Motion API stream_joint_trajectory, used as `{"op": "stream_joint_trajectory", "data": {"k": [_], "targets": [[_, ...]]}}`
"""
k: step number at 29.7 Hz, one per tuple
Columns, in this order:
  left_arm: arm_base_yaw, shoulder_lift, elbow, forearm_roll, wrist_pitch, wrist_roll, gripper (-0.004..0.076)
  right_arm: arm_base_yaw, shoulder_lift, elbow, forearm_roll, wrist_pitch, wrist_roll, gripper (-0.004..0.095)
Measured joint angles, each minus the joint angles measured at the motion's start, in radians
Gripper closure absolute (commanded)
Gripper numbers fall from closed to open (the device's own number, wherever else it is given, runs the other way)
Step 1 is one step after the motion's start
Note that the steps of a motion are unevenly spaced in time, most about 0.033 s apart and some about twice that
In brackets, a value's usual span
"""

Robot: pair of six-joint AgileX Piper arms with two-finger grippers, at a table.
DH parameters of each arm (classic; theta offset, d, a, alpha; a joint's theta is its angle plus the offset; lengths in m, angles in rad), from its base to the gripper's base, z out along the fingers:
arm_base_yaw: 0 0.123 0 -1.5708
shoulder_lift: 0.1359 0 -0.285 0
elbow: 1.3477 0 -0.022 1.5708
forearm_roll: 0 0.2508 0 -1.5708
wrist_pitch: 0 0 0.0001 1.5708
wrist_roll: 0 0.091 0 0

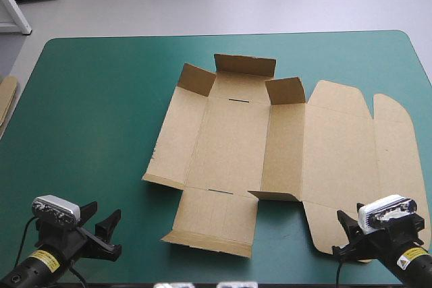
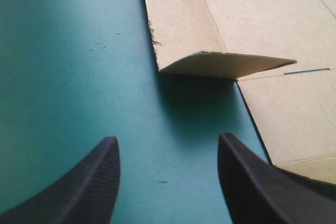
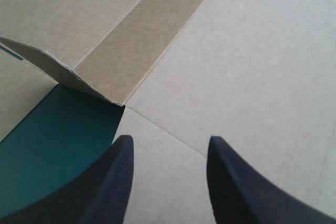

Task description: Fold the box

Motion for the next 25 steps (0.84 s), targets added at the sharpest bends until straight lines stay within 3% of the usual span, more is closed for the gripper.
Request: {"op": "stream_joint_trajectory", "data": {"k": [25], "targets": [[0.0, 0.058, -0.017, 0.0, 0.019, -0.05, 0.0322, 0.0, 0.0, 0.0, 0.001, -0.036, -0.022, 0.0494]]}}
